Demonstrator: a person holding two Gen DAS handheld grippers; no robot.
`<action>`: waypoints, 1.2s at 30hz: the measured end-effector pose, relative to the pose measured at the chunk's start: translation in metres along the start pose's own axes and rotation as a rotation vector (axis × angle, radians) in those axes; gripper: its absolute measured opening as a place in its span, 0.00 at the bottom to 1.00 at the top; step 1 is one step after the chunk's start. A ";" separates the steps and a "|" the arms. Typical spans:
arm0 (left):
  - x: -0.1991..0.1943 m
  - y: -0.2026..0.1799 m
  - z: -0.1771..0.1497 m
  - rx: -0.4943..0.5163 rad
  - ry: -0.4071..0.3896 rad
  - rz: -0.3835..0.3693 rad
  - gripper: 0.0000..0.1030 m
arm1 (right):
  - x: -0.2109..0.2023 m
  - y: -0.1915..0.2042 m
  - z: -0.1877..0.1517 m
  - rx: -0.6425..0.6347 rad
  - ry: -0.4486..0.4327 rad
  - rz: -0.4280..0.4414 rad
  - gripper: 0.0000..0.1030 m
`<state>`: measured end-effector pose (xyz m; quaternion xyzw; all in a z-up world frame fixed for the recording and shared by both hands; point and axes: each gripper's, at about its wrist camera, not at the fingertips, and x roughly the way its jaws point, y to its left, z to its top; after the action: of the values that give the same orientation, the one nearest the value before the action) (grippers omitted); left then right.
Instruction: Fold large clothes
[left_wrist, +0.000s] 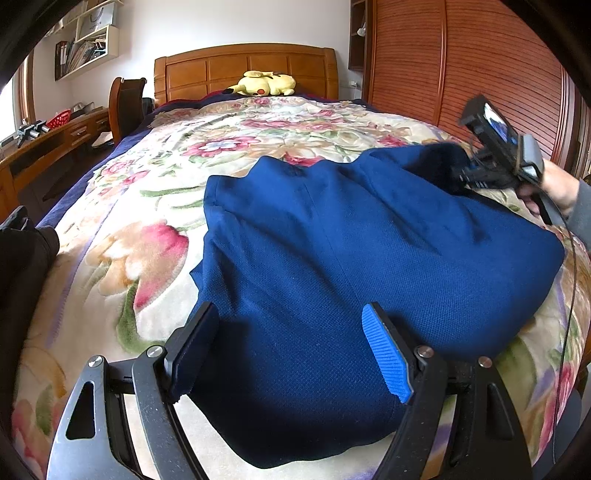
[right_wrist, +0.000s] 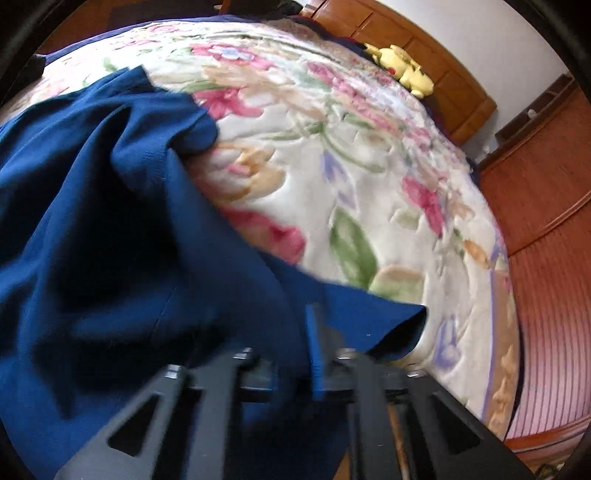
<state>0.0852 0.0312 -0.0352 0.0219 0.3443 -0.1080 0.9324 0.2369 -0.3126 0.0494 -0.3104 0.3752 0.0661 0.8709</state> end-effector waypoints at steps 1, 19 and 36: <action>0.000 0.000 0.000 0.001 0.001 0.001 0.78 | 0.001 -0.002 0.007 0.015 -0.012 -0.007 0.09; 0.002 0.000 0.000 0.006 0.008 0.003 0.78 | 0.023 -0.040 0.005 0.342 -0.064 -0.086 0.59; 0.004 0.000 0.000 0.011 0.013 0.010 0.78 | 0.074 -0.075 -0.039 0.416 -0.015 0.133 0.03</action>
<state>0.0879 0.0301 -0.0377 0.0295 0.3497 -0.1054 0.9305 0.2921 -0.4039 0.0142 -0.0979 0.3940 0.0468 0.9127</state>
